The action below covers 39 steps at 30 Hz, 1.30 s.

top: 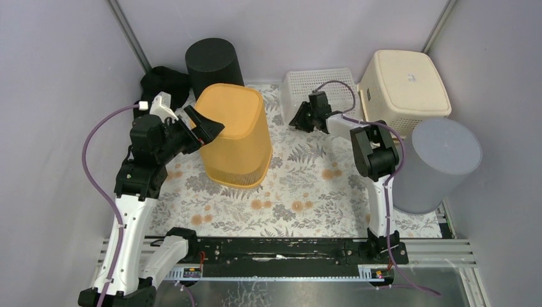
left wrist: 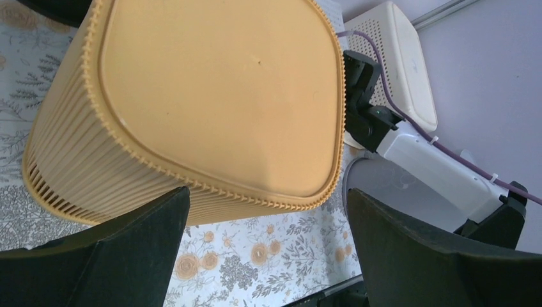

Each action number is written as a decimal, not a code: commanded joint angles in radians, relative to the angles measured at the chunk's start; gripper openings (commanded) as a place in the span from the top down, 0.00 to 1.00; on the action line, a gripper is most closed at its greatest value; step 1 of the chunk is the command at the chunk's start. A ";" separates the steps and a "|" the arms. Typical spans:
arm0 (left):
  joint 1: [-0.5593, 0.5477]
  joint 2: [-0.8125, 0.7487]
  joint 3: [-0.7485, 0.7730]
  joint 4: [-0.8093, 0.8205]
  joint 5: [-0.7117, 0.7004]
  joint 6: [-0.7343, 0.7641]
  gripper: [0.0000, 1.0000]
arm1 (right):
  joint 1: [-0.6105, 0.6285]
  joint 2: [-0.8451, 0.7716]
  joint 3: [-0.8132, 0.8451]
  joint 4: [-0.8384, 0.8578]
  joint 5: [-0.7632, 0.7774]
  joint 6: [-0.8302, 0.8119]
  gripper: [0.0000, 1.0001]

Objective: Turn the large container upside down
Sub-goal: Adjust the container at the center of the board, then move the container to the center of the board.

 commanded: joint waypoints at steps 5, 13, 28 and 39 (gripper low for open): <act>-0.005 0.005 0.037 -0.030 0.006 0.010 0.00 | 0.002 0.157 0.219 -0.006 -0.019 0.024 0.57; -0.005 0.019 0.059 -0.049 -0.023 0.026 0.00 | 0.002 0.183 0.367 -0.040 -0.182 -0.069 0.37; -0.005 0.110 0.271 -0.161 -0.279 0.142 0.00 | 0.008 -0.554 -0.086 -0.094 -0.241 -0.163 0.21; 0.130 0.148 0.164 -0.086 -0.534 0.074 0.00 | 0.047 -0.806 -0.316 -0.061 -0.262 -0.109 0.22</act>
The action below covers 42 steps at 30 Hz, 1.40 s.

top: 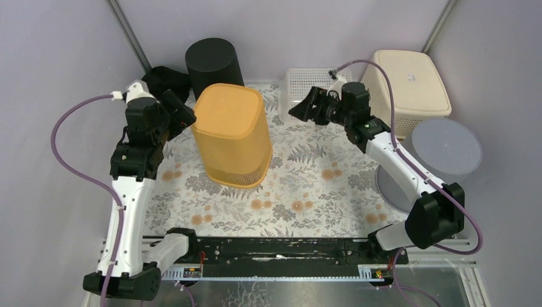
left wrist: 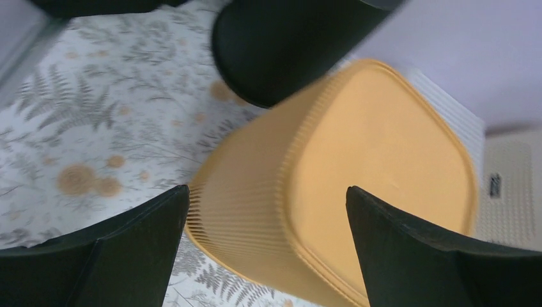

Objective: Turn the large container upside down
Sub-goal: Move the container to the center of the board.

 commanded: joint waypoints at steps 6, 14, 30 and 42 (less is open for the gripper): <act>0.242 0.084 -0.116 0.126 -0.029 -0.077 0.00 | 0.009 -0.080 -0.131 -0.022 -0.012 0.021 0.22; 0.223 0.124 -0.325 0.239 0.083 -0.083 0.00 | 0.009 -0.157 -0.193 -0.093 0.016 0.012 0.22; 0.005 0.098 -0.408 0.250 -0.010 -0.116 0.00 | 0.008 -0.169 -0.410 -0.091 0.125 0.028 0.22; 0.006 -0.130 -0.152 0.025 0.124 -0.075 0.00 | 0.093 0.213 -0.285 0.215 0.047 0.116 0.23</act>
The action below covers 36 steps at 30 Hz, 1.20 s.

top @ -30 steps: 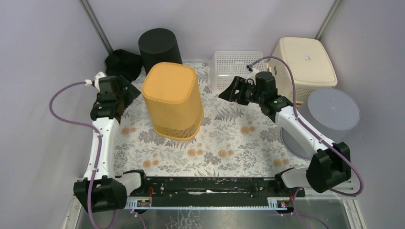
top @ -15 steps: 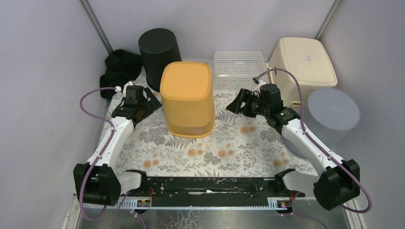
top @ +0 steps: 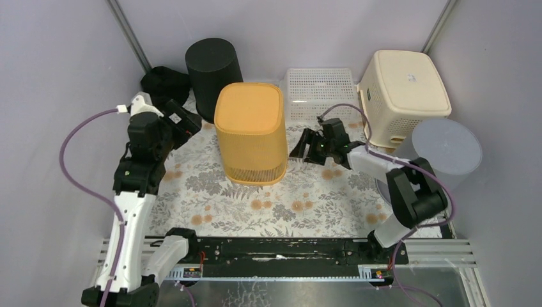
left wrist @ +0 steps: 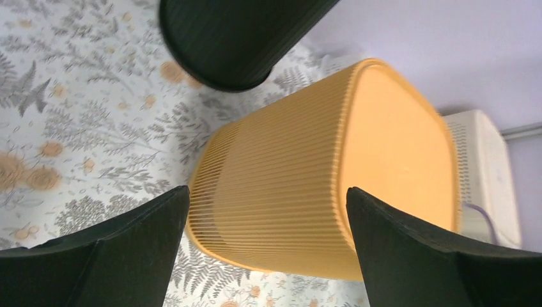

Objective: Turn the large container upside down
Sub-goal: Move the container to the center of the board.

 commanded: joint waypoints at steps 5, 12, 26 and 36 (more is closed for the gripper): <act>-0.001 -0.049 0.081 -0.106 0.074 0.041 0.00 | 0.155 0.282 0.281 0.200 -0.018 0.062 0.23; -0.001 -0.082 0.088 -0.135 0.069 0.053 0.00 | 0.292 0.537 0.614 0.116 -0.012 0.058 0.23; -0.001 -0.081 0.042 -0.091 0.104 0.048 0.00 | 0.388 0.714 0.928 0.031 -0.128 -0.023 0.19; -0.001 -0.030 -0.053 0.097 0.211 0.040 0.00 | 0.293 0.138 0.344 0.042 0.109 -0.138 0.01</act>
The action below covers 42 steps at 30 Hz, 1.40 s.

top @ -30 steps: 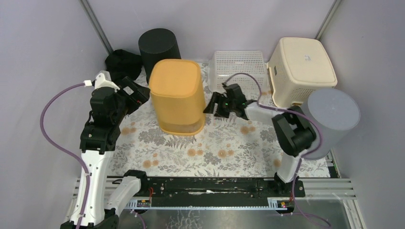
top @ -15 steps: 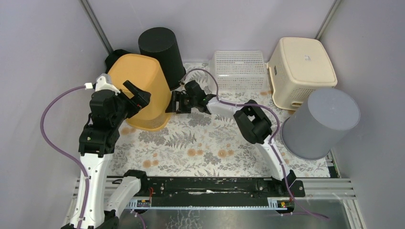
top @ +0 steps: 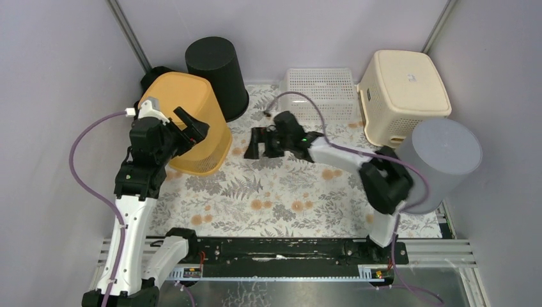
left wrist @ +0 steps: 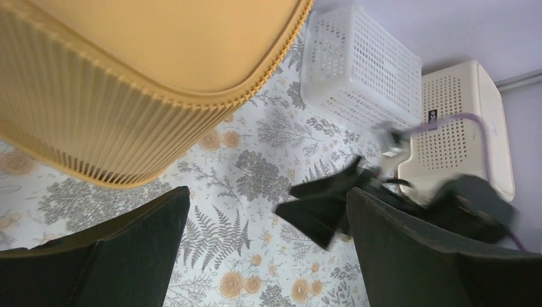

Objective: Turn the large container upside down
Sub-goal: Move the container to the center of the board.

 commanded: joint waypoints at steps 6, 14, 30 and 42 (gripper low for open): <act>-0.079 0.088 -0.179 0.366 0.147 -0.026 0.00 | -0.158 -0.584 -0.420 -0.024 0.296 -0.126 0.01; -0.480 0.167 -0.323 0.629 -0.223 -0.029 0.00 | -0.273 -0.861 -0.650 -0.034 0.459 -0.144 0.01; -0.054 0.516 -0.440 0.880 -0.276 0.104 0.00 | -0.411 -1.026 -0.825 0.029 0.622 -0.203 0.01; 0.002 0.278 -0.683 1.035 -0.448 0.192 0.00 | -0.421 -1.060 -1.036 0.310 0.845 -0.244 0.01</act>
